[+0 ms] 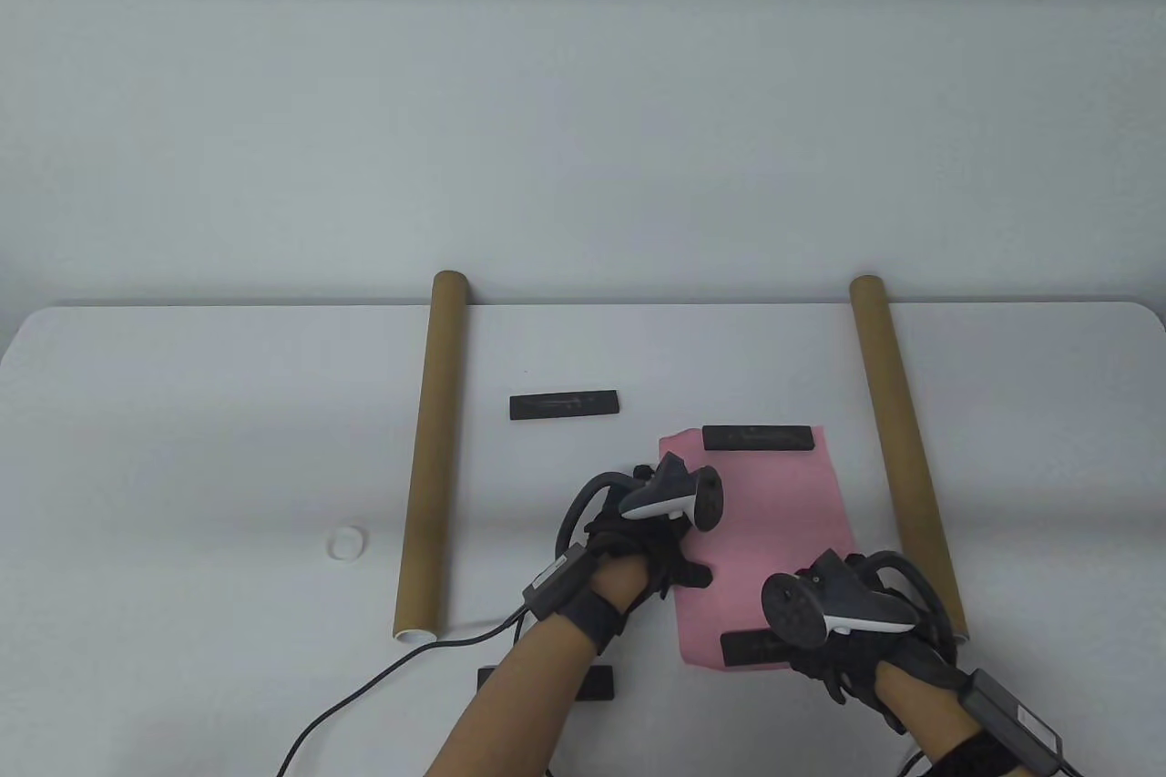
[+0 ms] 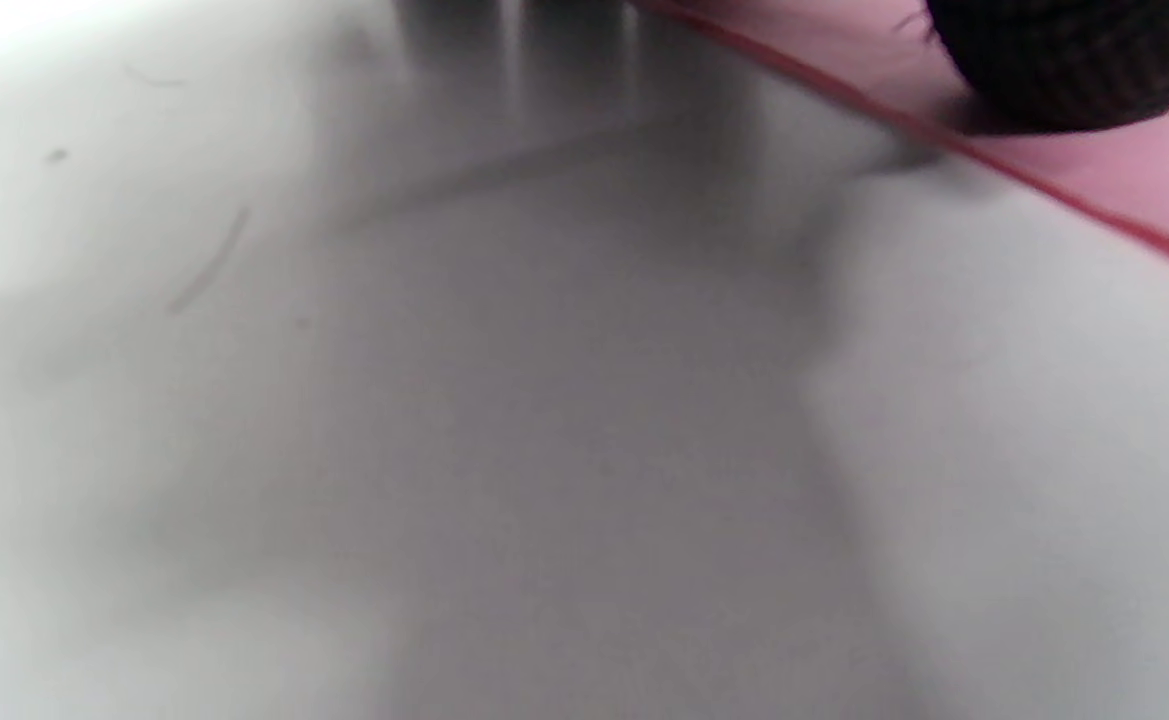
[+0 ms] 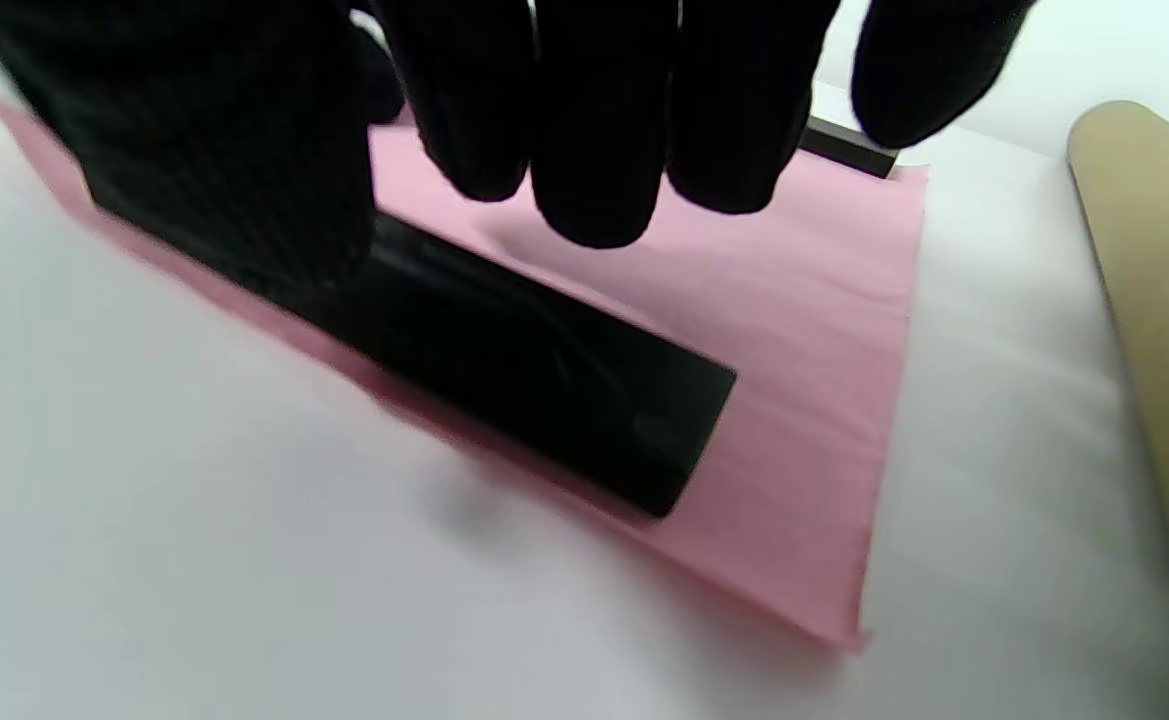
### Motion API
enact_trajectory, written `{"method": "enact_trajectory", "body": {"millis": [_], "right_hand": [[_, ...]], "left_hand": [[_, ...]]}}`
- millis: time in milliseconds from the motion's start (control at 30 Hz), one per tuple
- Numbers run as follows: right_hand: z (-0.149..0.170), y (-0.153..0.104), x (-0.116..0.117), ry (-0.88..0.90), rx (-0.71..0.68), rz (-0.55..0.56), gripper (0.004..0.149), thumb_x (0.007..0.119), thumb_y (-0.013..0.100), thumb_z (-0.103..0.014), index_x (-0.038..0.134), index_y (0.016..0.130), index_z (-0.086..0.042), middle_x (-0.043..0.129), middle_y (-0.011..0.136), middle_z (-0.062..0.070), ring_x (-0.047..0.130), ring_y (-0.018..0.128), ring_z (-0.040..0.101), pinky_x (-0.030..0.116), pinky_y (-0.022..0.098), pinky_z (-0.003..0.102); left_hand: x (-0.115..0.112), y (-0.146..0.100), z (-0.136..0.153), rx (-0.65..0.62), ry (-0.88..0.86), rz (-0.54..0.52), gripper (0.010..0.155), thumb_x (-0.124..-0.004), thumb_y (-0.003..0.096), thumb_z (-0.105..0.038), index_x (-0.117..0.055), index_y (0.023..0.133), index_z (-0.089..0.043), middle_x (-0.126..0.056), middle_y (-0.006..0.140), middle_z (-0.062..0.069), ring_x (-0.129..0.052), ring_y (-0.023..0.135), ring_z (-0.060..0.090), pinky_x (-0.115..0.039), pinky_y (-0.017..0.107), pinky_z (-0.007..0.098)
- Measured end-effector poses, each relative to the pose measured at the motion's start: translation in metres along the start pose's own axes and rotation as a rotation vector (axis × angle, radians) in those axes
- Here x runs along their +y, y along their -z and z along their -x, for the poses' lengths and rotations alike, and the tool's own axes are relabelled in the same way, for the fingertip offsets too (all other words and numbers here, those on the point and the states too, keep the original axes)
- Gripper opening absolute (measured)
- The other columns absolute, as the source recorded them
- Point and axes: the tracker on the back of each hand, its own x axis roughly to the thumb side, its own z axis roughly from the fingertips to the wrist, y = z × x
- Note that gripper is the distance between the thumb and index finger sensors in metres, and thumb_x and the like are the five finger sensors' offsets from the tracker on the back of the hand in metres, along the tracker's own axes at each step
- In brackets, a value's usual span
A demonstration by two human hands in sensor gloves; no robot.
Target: Roll up papers and store in mailing tubes
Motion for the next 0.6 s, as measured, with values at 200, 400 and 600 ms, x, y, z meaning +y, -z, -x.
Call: {"method": "enact_trajectory", "body": {"millis": [200, 400, 600], "right_hand": [[-0.005, 0.002, 0.011, 0.012, -0.051, 0.069, 0.068, 0.097, 0.039, -0.044, 0.076, 0.098, -0.016, 0.085, 0.092, 0.01, 0.083, 0.093, 0.043, 0.067, 0.068, 0.069], [-0.004, -0.001, 0.012, 0.014, -0.066, 0.118, 0.066, 0.098, 0.038, -0.044, 0.08, 0.095, -0.016, 0.089, 0.089, 0.01, 0.087, 0.089, 0.042, 0.069, 0.067, 0.068], [-0.008, -0.016, 0.004, 0.017, -0.093, 0.173, 0.065, 0.099, 0.039, -0.045, 0.082, 0.094, -0.015, 0.09, 0.086, 0.011, 0.088, 0.087, 0.042, 0.071, 0.065, 0.068]], "left_hand": [[-0.001, 0.002, 0.002, -0.007, -0.002, -0.015, 0.097, -0.064, 0.0268, -0.077, -0.024, 0.107, -0.04, -0.021, 0.116, -0.002, -0.027, 0.114, 0.034, -0.035, 0.08, 0.054], [-0.002, 0.001, 0.003, -0.011, -0.013, -0.019, 0.097, -0.064, 0.0268, -0.077, -0.023, 0.107, -0.04, -0.02, 0.116, -0.002, -0.025, 0.114, 0.034, -0.035, 0.08, 0.053], [-0.004, 0.001, 0.006, -0.018, -0.023, -0.05, 0.097, -0.064, 0.026, -0.078, -0.025, 0.107, -0.041, -0.023, 0.116, -0.002, -0.027, 0.114, 0.033, -0.037, 0.08, 0.053]]}}
